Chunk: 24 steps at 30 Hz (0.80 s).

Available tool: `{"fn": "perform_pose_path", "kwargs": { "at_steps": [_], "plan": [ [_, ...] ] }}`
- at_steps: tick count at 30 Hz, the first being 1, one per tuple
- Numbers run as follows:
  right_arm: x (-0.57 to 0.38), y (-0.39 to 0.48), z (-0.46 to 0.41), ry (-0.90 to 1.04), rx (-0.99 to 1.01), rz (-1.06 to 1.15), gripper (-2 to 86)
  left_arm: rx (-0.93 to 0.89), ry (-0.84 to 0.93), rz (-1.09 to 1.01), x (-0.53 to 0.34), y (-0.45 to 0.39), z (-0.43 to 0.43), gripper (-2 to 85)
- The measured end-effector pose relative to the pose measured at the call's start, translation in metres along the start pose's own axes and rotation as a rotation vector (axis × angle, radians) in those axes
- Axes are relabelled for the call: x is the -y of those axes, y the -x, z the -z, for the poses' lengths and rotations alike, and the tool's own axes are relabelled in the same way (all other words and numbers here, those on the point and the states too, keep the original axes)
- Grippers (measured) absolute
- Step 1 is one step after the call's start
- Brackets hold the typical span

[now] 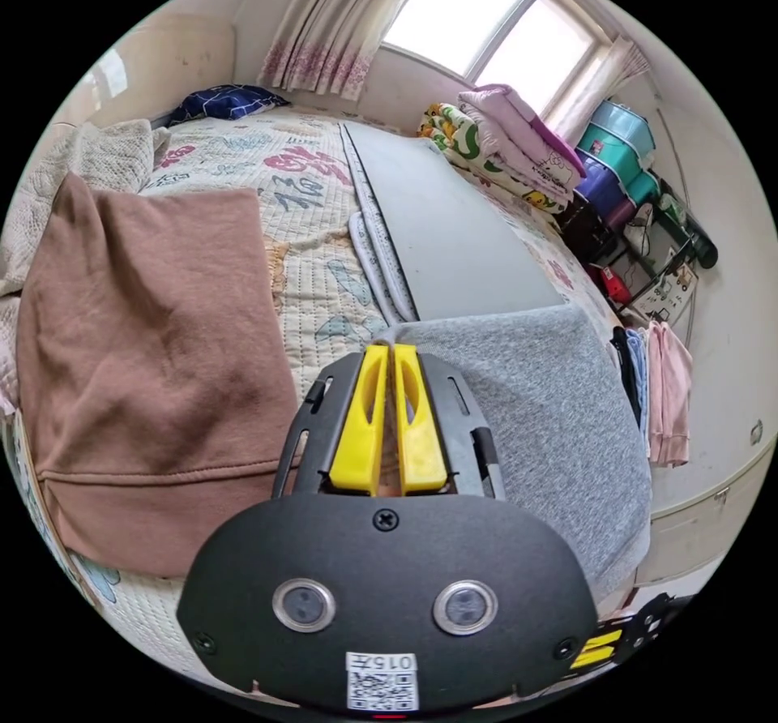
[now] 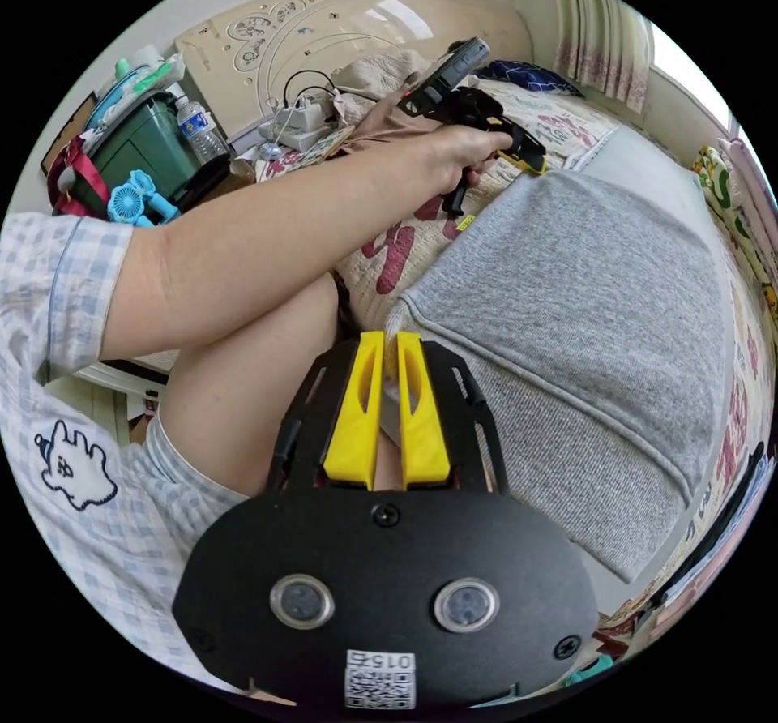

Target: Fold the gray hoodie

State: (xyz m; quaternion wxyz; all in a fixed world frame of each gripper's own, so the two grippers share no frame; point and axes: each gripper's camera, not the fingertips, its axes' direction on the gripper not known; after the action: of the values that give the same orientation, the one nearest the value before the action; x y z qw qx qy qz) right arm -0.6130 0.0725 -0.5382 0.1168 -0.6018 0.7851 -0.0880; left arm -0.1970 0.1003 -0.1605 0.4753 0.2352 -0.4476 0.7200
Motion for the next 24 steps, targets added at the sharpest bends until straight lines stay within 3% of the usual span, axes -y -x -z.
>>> {"fn": "perform_pose_path", "kwargs": {
  "at_steps": [6, 12, 19, 24],
  "plan": [
    [0.024, -0.016, 0.007, -0.031, 0.001, -0.064, 5.5, 0.013, 0.011, -0.022, -0.011, -0.014, 0.000, 0.6],
    [0.011, -0.034, 0.089, -0.152, -0.153, -0.110, 6.3, -0.087, -0.108, -0.002, -0.041, -0.003, 0.032, 4.8],
    [-0.018, -0.129, 0.192, -0.256, -0.273, -0.419, 8.0, -0.134, -0.183, -0.056, -0.087, -0.018, 0.069, 5.5],
    [0.010, -0.155, 0.175, -0.156, -0.218, -0.436, 6.7, -0.182, -0.131, -0.091, -0.106, -0.024, 0.050, 5.0]
  ]
}}
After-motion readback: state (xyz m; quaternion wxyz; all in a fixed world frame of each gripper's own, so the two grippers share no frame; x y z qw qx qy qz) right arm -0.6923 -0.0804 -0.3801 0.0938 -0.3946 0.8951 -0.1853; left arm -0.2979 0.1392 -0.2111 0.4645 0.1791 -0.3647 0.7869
